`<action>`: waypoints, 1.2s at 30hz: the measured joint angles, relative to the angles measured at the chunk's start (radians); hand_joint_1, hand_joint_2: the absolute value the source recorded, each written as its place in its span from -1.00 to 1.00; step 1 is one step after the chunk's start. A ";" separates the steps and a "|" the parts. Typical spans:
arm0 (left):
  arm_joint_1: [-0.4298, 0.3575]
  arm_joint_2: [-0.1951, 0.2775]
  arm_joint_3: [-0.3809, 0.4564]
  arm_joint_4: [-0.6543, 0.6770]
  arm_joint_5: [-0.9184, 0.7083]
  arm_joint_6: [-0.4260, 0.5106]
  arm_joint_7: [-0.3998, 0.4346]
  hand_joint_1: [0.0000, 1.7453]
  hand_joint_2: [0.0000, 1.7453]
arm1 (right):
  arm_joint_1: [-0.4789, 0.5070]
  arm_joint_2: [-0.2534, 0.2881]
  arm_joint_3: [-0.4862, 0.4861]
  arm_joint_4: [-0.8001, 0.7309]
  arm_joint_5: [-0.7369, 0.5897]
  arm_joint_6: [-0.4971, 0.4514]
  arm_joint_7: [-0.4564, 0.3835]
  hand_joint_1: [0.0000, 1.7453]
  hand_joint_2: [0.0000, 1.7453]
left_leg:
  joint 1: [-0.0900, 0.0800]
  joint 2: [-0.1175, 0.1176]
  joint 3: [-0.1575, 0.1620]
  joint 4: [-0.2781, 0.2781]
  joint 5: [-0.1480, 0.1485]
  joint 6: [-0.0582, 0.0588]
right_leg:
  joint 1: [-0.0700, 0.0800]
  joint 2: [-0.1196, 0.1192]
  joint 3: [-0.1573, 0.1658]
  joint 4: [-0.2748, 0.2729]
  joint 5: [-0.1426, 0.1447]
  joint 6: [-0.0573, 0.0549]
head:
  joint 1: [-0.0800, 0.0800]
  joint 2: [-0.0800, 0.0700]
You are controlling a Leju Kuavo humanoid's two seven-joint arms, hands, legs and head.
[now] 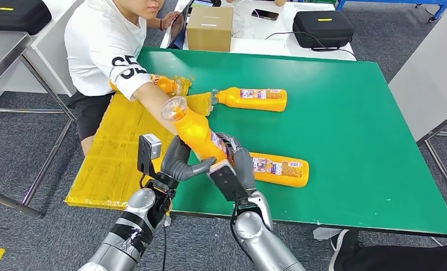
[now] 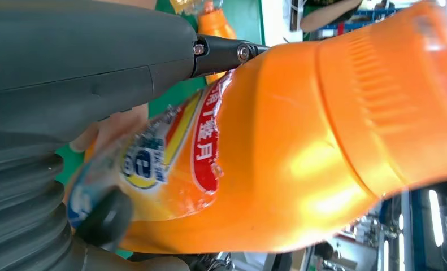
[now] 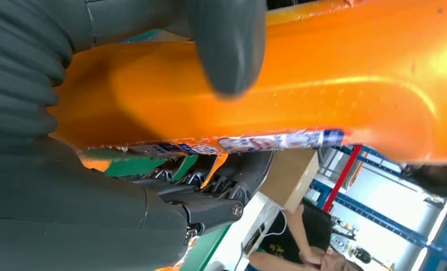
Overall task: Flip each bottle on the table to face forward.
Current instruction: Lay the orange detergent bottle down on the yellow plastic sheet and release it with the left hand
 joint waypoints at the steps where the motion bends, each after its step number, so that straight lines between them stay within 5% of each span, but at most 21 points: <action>1: 0.004 0.000 -0.006 -0.012 -0.007 0.019 0.000 -1.00 1.00 | -0.008 0.007 0.014 0.011 0.014 0.009 0.009 1.00 1.00 | 0.000 0.000 0.000 0.000 0.000 0.000 | 0.000 0.000 0.000 0.000 0.000 0.000 | 0.000 0.000; 8: 0.003 0.001 -0.007 -0.011 -0.025 0.065 0.000 -1.00 1.00 | -0.034 0.024 0.047 0.052 0.027 0.022 0.032 1.00 1.00 | 0.000 0.000 -0.001 0.000 0.000 0.000 | 0.000 0.000 -0.001 0.000 0.000 0.000 | 0.000 0.000; 9: 0.003 0.002 -0.007 -0.010 -0.028 0.069 0.000 -0.88 1.00 | -0.037 0.024 0.050 0.056 0.027 0.023 0.033 1.00 1.00 | 0.000 0.000 -0.001 0.000 0.000 0.000 | 0.000 0.000 -0.001 0.000 0.000 0.000 | 0.000 0.000; 13: -0.002 0.003 -0.004 0.001 -0.030 0.076 0.006 1.00 1.00 | -0.046 0.025 0.056 0.070 0.027 0.028 0.037 1.00 1.00 | 0.000 0.000 -0.001 0.000 0.000 0.000 | 0.000 0.000 -0.001 0.000 0.000 0.000 | 0.000 0.000; 17: -0.009 0.004 0.004 0.019 -0.018 0.077 0.004 1.00 1.00 | -0.056 0.025 0.062 0.081 0.026 0.034 0.042 -0.99 1.00 | 0.000 0.000 -0.001 0.000 0.000 0.000 | 0.000 0.000 -0.001 0.000 0.000 0.000 | 0.000 0.000; 36: -0.010 0.027 0.105 0.026 0.105 0.053 0.012 1.00 1.00 | -0.046 0.023 0.060 0.067 -0.056 -0.021 0.007 -1.00 1.00 | 0.000 0.000 -0.001 0.000 0.000 0.000 | 0.000 0.000 -0.002 0.000 0.000 0.000 | 0.000 0.000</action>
